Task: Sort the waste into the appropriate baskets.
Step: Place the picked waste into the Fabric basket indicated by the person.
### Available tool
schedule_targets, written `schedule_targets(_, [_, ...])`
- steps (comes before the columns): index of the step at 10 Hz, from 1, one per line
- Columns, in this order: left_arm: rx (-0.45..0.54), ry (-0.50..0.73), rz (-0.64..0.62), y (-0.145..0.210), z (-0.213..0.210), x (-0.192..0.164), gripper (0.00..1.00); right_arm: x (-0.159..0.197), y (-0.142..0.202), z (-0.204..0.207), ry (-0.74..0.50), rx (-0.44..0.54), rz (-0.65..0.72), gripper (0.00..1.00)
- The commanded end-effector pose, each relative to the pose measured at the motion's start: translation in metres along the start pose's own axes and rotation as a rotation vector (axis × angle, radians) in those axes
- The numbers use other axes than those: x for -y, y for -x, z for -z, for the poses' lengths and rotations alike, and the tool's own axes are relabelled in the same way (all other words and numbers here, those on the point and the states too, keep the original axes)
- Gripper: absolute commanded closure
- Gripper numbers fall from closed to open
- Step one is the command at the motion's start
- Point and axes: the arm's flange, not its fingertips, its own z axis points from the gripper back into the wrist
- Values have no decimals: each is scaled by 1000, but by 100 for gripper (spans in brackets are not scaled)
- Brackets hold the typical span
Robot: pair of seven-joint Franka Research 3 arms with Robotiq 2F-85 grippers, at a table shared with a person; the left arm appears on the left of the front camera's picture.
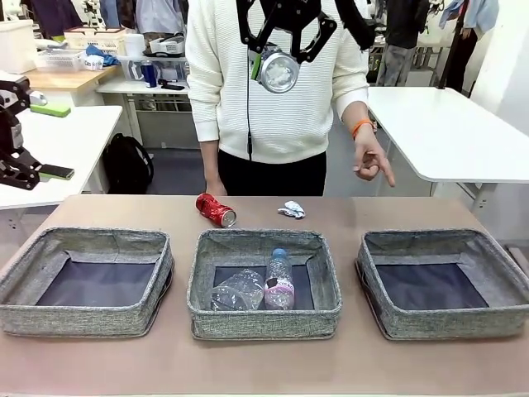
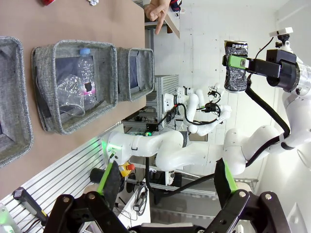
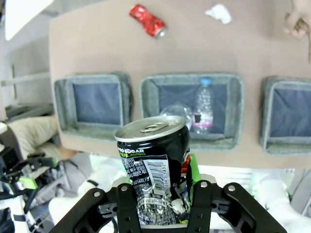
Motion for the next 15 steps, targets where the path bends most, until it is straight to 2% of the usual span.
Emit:
schedule_targets(1, [-7,-4,12,2,0,0,0,1,1,-1,3,3,-6,57])
schedule_targets(5, [-7,-4,12,2,0,0,0,0,0,0,0,0,0,57])
schedule_targets(8, [-7,-4,12,2,0,0,0,90,-7,15,-28,-78,-41,57])
schedule_targets(9, [-7,-4,12,2,0,0,0,128,-11,24,-87,-95,-31,57])
schedule_targets(11, [-7,-4,12,2,0,0,0,209,-9,56,-65,-101,8,57])
schedule_targets(13, [-7,-4,12,2,0,0,0,269,7,85,-129,-68,11,57])
schedule_targets(14, [-7,-4,12,2,0,0,0,297,13,104,-128,-7,76,57])
schedule_targets(15, [-7,-4,12,2,0,0,0,314,16,123,-123,-2,98,57])
